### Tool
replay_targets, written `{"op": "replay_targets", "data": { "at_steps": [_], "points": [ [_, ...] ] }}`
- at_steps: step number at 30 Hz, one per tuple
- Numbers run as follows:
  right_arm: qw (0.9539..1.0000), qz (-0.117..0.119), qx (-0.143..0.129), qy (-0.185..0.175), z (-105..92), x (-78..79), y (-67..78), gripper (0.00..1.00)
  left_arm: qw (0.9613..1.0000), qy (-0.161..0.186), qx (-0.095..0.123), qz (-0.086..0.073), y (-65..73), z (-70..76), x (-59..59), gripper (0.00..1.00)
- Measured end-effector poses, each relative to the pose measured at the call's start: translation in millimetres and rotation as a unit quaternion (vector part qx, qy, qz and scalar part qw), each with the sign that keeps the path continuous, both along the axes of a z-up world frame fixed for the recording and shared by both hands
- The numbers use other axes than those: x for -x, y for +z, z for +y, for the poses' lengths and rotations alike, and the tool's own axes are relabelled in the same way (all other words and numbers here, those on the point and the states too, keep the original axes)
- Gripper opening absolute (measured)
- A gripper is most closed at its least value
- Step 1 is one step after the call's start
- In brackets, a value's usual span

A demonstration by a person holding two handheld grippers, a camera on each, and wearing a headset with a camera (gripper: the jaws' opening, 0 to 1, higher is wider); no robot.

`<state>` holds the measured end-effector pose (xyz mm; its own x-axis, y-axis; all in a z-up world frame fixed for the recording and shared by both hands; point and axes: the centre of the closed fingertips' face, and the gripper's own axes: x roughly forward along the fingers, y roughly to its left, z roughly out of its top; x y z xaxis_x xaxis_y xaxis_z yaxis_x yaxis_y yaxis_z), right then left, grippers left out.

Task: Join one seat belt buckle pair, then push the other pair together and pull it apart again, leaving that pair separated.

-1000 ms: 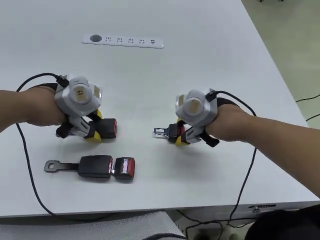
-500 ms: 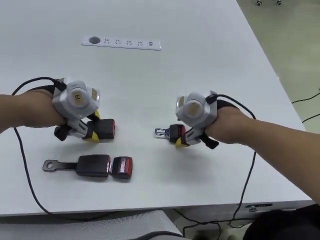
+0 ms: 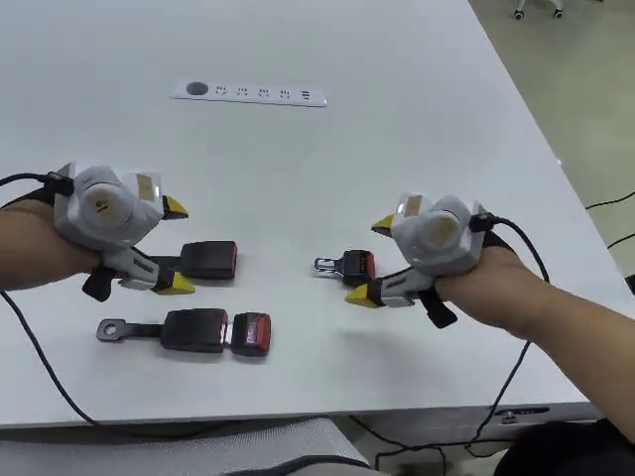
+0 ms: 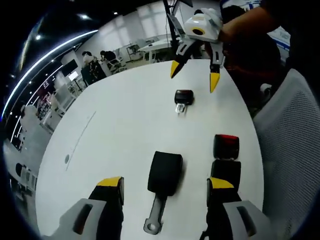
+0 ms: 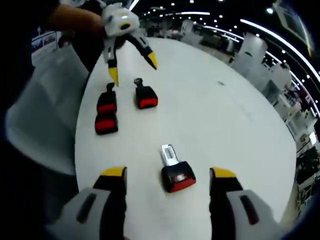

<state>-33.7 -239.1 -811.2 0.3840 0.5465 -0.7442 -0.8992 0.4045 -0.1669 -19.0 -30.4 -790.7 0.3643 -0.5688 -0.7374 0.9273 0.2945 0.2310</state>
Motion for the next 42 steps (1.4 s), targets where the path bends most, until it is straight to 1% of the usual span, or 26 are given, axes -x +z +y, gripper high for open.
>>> {"op": "replay_targets", "data": {
  "at_steps": [1, 2, 4, 5, 7, 8, 9, 10, 12, 14, 15, 17, 19, 20, 23, 25, 29, 30, 31, 35, 37, 39, 42],
  "points": [
    [1.0000, -0.001, -0.005, -0.003, 1.4, 3.9, 1.3, 0.71, 0.9999, 0.011, 0.010, -0.001, 4.0, 2.8, 2.6, 0.67],
    [0.9999, -0.004, -0.011, -0.006, 2.5, 7.4, 3.4, 0.73, 0.9995, 0.025, 0.019, 0.002, 7.4, 8.0, 8.0, 0.68],
    [0.9997, -0.005, -0.024, -0.010, 6.0, 15.2, 7.1, 0.76, 0.9994, 0.027, 0.021, 0.005, 9.5, 16.6, 20.1, 0.72],
    [0.9991, -0.013, -0.040, -0.011, 10.7, 17.9, 13.3, 0.78, 0.9994, 0.028, 0.021, 0.005, 9.9, 18.2, 22.4, 0.74],
    [0.9986, -0.018, -0.047, -0.018, 12.2, 22.3, 18.9, 0.83, 0.9988, 0.038, 0.029, 0.012, 11.4, 26.5, 34.5, 0.78],
    [0.9984, -0.023, -0.048, -0.020, 12.4, 23.1, 20.9, 0.85, 0.9981, 0.041, 0.042, 0.017, 13.4, 28.0, 42.2, 0.80],
    [0.9981, -0.024, -0.051, -0.025, 12.6, 23.6, 22.5, 0.87, 0.9976, 0.043, 0.051, 0.018, 15.3, 28.9, 47.1, 0.83],
    [0.9976, -0.023, -0.058, -0.031, 13.4, 25.3, 24.7, 0.88, 0.9973, 0.044, 0.056, 0.015, 17.1, 31.9, 52.9, 0.84],
    [0.9971, -0.020, -0.064, -0.036, 13.8, 29.1, 26.4, 0.89, 0.9969, 0.050, 0.059, 0.016, 17.8, 37.5, 60.5, 0.86],
    [0.9959, -0.014, -0.074, -0.050, 12.5, 31.6, 26.9, 0.90, 0.9959, 0.062, 0.064, 0.017, 18.6, 44.3, 66.7, 0.90],
    [0.9956, -0.011, -0.076, -0.053, 11.8, 33.1, 26.6, 0.90, 0.9947, 0.074, 0.070, 0.018, 19.1, 48.9, 69.2, 0.92],
    [0.9951, -0.007, -0.082, -0.056, 10.2, 36.9, 25.5, 0.92, 0.9922, 0.094, 0.078, 0.024, 18.9, 56.0, 73.1, 0.94],
    [0.9938, -0.004, -0.091, -0.063, 8.9, 40.1, 26.1, 0.95, 0.9909, 0.103, 0.082, 0.027, 18.1, 60.1, 77.0, 0.97],
    [0.9933, -0.005, -0.094, -0.066, 8.0, 40.7, 26.6, 0.97, 0.9906, 0.107, 0.082, 0.027, 17.5, 62.6, 79.8, 0.99],
    [0.9924, 0.000, -0.098, -0.074, 4.9, 44.8, 25.5, 0.98, 0.9888, 0.119, 0.086, 0.027, 17.6, 67.4, 85.3, 1.00],
    [0.9920, 0.002, -0.099, -0.079, 2.8, 47.8, 23.9, 1.00, 0.9869, 0.130, 0.091, 0.026, 18.7, 70.2, 86.5, 1.00],
    [0.9914, 0.004, -0.099, -0.085, -1.5, 52.7, 23.3, 1.00, 0.9836, 0.148, 0.101, 0.022, 20.9, 76.9, 86.5, 1.00],
    [0.9906, 0.006, -0.104, -0.089, -1.8, 54.3, 23.9, 1.00, 0.9820, 0.156, 0.104, 0.026, 20.3, 79.9, 87.5, 1.00],
    [0.9901, 0.005, -0.107, -0.090, -1.2, 54.3, 24.8, 1.00, 0.9814, 0.158, 0.104, 0.030, 19.7, 81.2, 88.8, 1.00],
    [0.9896, 0.005, -0.106, -0.096, 1.9, 57.7, 23.8, 1.00, 0.9811, 0.161, 0.104, 0.029, 19.6, 84.7, 94.6, 1.00],
    [0.9891, 0.005, -0.109, -0.099, 3.9, 59.2, 24.4, 1.00, 0.9824, 0.156, 0.099, 0.027, 18.5, 84.8, 97.5, 1.00],
    [0.9885, 0.005, -0.110, -0.104, 4.7, 59.8, 25.0, 1.00, 0.9828, 0.154, 0.098, 0.026, 18.4, 84.2, 99.1, 1.00],
    [0.9875, 0.003, -0.114, -0.108, 5.7, 61.0, 25.7, 1.00, 0.9813, 0.160, 0.103, 0.030, 18.5, 83.1, 102.1, 1.00]
  ]
}}
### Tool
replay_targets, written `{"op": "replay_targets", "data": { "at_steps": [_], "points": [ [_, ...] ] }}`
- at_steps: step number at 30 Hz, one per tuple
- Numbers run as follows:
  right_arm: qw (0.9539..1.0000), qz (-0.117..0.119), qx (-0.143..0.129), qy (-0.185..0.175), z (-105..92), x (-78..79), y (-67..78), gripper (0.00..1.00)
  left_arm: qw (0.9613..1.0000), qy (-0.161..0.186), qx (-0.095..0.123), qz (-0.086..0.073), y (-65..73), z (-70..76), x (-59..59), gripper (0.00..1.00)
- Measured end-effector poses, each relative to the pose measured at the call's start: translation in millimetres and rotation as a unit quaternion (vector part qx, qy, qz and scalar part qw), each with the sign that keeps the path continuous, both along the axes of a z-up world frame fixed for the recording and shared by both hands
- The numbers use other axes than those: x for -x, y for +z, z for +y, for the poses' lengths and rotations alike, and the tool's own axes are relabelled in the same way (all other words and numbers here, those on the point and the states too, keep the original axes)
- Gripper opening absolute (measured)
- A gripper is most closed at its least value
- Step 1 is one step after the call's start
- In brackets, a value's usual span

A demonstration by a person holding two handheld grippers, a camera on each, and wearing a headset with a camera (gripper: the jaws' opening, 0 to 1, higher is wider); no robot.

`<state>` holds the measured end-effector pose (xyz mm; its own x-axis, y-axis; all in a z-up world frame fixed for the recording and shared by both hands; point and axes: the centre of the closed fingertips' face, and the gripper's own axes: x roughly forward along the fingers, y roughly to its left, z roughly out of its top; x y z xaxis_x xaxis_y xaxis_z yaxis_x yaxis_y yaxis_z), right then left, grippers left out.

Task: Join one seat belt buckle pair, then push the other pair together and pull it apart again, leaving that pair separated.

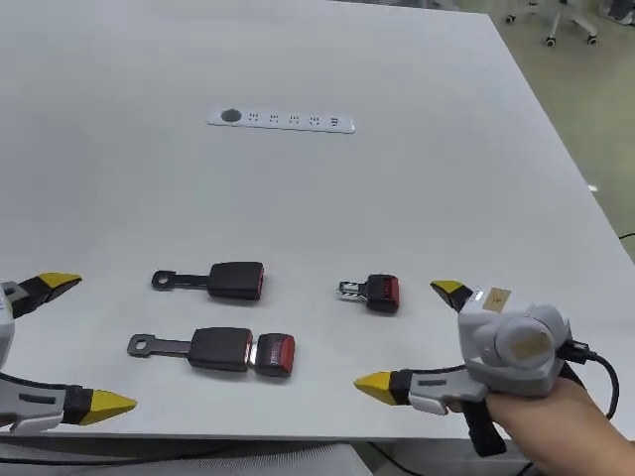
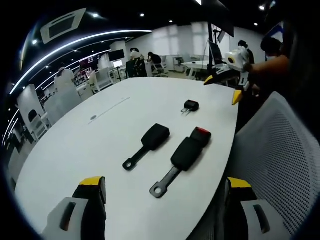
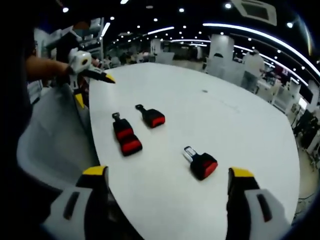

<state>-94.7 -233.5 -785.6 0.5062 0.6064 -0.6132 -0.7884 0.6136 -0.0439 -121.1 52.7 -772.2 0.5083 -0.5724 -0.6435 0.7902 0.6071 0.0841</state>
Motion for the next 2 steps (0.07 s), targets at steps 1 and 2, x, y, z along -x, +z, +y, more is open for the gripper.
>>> {"op": "replay_targets", "data": {
  "at_steps": [1, 2],
  "points": [
    [1.0000, 0.002, -0.001, -0.002, 0.4, 0.9, -0.9, 1.00, 1.0000, 0.002, 0.001, 0.002, -0.9, -0.2, 1.2, 1.00],
    [1.0000, 0.003, -0.001, -0.003, 0.9, 1.6, -1.3, 1.00, 1.0000, 0.003, 0.000, 0.003, -1.9, -0.3, 2.1, 1.00]
  ]
}}
